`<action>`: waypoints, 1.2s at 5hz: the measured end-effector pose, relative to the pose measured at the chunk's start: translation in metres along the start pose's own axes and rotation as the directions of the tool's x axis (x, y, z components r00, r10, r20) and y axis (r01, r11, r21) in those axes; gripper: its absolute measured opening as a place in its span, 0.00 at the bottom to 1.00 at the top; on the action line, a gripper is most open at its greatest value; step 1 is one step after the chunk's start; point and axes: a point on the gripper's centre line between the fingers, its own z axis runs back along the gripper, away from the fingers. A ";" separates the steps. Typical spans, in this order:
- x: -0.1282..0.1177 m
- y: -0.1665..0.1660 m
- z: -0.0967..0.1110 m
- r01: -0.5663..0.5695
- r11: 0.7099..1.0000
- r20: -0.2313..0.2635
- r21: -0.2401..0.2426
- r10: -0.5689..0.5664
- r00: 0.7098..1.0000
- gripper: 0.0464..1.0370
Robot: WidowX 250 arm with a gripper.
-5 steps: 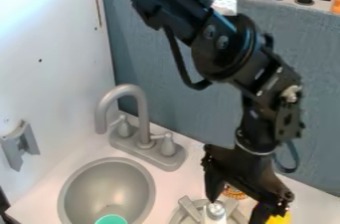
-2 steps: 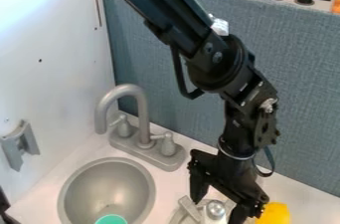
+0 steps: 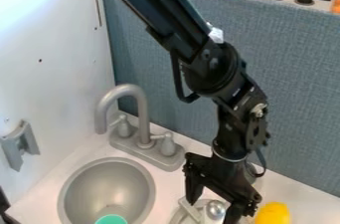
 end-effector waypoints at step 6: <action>0.004 -0.009 0.023 -0.059 0.991 0.106 -0.119 0.072 0.992 0.46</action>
